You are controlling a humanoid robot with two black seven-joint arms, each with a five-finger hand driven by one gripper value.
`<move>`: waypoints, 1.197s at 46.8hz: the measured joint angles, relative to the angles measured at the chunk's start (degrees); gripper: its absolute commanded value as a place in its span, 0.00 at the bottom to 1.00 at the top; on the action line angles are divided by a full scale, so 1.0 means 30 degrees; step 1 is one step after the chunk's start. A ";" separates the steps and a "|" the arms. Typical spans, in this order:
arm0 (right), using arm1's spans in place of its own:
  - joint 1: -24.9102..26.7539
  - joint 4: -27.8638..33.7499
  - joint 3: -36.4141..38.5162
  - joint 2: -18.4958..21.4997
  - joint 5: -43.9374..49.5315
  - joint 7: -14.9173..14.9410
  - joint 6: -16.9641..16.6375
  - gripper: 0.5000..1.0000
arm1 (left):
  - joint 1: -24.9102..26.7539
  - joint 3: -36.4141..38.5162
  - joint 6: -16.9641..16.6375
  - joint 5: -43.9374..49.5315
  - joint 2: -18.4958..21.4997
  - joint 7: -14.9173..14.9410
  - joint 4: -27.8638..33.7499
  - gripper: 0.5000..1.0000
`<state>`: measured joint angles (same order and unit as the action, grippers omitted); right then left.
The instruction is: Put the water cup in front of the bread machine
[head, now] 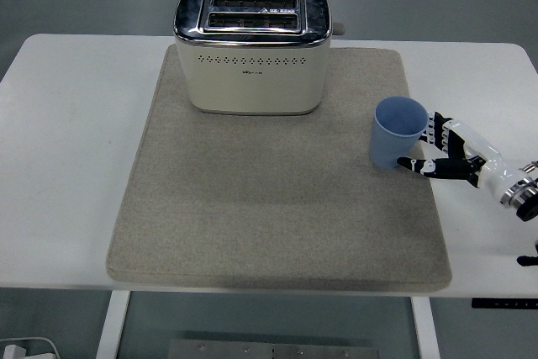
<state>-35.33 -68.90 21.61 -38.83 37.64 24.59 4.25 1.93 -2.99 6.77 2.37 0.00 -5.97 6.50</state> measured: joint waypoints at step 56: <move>-0.1512 0.0585 0.0180 0.1664 -0.0269 -0.0901 0.0177 0.00 | 0.0002 0.0000 0.0000 0.0001 0.0000 -0.0001 0.0000 1.00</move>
<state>-39.87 -67.14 22.14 -33.84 36.84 21.88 4.78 1.94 -2.99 6.77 2.38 0.00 -5.98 6.50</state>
